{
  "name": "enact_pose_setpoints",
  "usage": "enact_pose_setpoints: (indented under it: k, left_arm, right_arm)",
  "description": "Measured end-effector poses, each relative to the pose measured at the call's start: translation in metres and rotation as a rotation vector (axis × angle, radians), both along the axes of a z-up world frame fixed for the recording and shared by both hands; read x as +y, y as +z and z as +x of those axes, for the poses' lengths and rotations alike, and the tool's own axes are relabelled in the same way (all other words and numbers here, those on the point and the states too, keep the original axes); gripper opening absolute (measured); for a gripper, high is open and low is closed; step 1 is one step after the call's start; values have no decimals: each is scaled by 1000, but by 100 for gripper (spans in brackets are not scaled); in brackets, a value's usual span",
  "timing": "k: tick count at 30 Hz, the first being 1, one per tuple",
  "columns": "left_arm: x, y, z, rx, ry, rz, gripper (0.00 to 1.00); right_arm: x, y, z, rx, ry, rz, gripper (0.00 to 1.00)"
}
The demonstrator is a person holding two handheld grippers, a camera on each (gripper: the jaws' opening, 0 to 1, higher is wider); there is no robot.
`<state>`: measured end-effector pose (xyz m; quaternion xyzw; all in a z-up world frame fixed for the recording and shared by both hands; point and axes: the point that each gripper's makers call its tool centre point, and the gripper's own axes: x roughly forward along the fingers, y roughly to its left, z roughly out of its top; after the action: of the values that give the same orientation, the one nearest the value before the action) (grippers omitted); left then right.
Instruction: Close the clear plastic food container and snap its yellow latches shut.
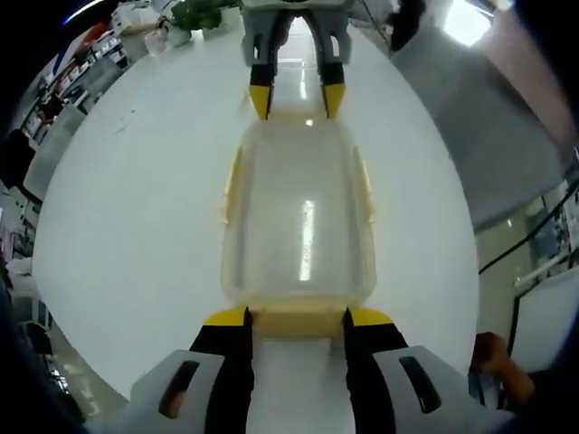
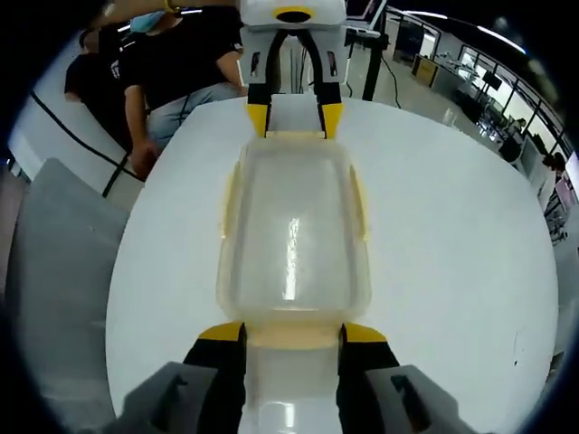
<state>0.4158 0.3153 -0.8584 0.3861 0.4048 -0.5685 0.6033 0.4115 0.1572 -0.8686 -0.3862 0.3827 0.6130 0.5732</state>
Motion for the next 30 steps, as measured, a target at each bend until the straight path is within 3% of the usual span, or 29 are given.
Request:
enact_pose_setpoints:
  k: [6,17,22,30]
  left_arm:
    - [-2,21,0,-32,5,1,37]
    - [-26,60,0,-80,-18,-2,37]
    - [-50,70,0,-100,-28,-18,37]
    - [-89,78,-1,-126,-57,-26,37]
  right_arm:
    - [-3,22,3,-32,11,14,37]
    - [-27,65,-2,-70,1,34,36]
    - [-50,82,-3,-92,-11,26,36]
    - [-89,91,-9,-128,-36,-7,36]
